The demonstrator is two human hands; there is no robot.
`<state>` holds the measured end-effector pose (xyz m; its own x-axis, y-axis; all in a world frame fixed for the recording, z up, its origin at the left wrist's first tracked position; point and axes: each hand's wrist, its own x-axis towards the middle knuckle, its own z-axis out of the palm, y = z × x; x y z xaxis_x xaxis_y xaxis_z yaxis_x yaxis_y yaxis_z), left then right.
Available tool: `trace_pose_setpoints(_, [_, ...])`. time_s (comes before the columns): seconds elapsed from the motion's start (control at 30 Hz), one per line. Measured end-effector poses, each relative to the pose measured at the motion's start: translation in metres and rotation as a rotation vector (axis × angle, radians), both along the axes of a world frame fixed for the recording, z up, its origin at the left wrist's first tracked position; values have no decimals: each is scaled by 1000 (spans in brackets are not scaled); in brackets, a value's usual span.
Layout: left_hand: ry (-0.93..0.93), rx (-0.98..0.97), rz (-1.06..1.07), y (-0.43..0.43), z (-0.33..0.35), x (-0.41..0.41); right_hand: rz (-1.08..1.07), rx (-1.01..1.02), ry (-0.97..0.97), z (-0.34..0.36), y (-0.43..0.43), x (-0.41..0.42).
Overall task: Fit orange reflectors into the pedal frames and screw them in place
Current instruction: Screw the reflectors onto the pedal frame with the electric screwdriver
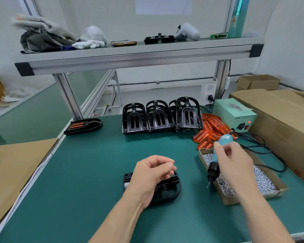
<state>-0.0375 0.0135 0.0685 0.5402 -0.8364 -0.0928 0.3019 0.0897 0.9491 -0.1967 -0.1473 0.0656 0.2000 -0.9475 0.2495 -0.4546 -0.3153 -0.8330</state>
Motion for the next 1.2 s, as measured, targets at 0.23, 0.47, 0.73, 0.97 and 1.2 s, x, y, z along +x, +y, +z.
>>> trace_pose_setpoints(0.23, [-7,66,43,0,-9,5,-67,315,97,-26,-33,-1])
trace_pose_setpoints(0.47, [-42,99,64,8,-14,5,4,722,-645,-19,-35,9])
trace_pose_setpoints(0.73, [-71,138,111,14,-19,9,236,790,-1204,25,-2,30])
trace_pose_setpoints(0.97, [-60,145,135,23,-20,21,344,606,-1264,48,21,60])
trace_pose_setpoints(1.2, [12,152,101,29,-22,16,169,384,-1289,52,48,97])
